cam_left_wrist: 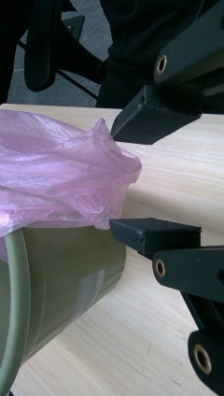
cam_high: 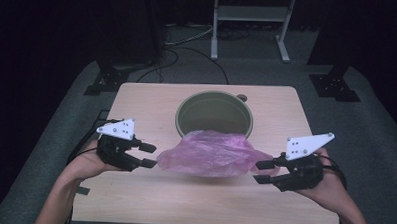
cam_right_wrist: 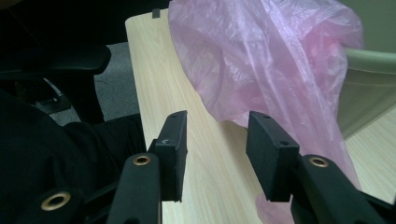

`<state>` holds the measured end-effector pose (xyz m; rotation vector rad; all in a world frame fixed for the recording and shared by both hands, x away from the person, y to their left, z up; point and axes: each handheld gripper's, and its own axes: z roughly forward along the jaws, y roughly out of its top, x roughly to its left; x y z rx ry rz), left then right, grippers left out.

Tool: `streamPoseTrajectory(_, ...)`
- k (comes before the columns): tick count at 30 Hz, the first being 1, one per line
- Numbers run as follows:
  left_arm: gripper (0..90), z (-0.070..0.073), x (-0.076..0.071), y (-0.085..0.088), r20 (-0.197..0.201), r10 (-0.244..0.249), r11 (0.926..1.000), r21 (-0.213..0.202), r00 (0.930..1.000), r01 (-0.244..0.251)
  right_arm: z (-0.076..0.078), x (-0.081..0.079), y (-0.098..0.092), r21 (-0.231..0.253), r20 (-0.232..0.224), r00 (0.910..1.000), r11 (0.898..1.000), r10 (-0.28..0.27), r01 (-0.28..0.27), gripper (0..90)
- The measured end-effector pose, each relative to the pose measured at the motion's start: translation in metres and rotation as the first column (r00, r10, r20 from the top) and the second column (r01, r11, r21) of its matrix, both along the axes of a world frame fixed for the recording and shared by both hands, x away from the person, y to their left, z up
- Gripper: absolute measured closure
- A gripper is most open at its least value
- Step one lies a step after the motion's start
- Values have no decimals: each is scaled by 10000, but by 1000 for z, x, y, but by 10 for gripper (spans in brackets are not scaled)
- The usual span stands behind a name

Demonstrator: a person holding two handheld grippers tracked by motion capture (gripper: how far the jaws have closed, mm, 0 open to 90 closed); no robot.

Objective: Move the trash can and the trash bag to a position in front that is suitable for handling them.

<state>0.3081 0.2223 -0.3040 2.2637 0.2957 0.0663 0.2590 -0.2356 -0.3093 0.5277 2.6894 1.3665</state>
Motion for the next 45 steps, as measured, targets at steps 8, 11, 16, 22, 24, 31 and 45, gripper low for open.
streamPoseTrajectory(8,471,8,-3,2,71,22,10000,-56,10000,-22,11,-4,-6,254,219,9997,9997,-62,57,573)
streamPoseTrajectory(11,463,12,-3,2,104,-1,10000,-37,9999,1,16,-3,-8,301,374,9992,9994,-153,142,573)
streamPoseTrajectory(16,445,20,-1,-7,214,-205,9998,43,9996,204,24,7,-11,298,497,9981,9990,-351,336,574)
streamPoseTrajectory(22,433,33,-1,-11,424,-332,9994,27,9986,331,25,27,-9,278,254,9988,9987,-427,420,582)
streamPoseTrajectory(24,425,35,-1,-13,450,-335,9993,162,9984,328,23,33,-7,256,200,9989,9988,-430,425,582)
streamPoseTrajectory(31,413,39,8,-29,418,-445,9987,246,9981,435,14,44,1,-56,21,9994,9993,-356,356,588)
streamPoseTrajectory(45,458,32,15,-55,146,-887,9911,1008,9959,868,5,48,8,-317,-152,9998,9994,-160,155,600)
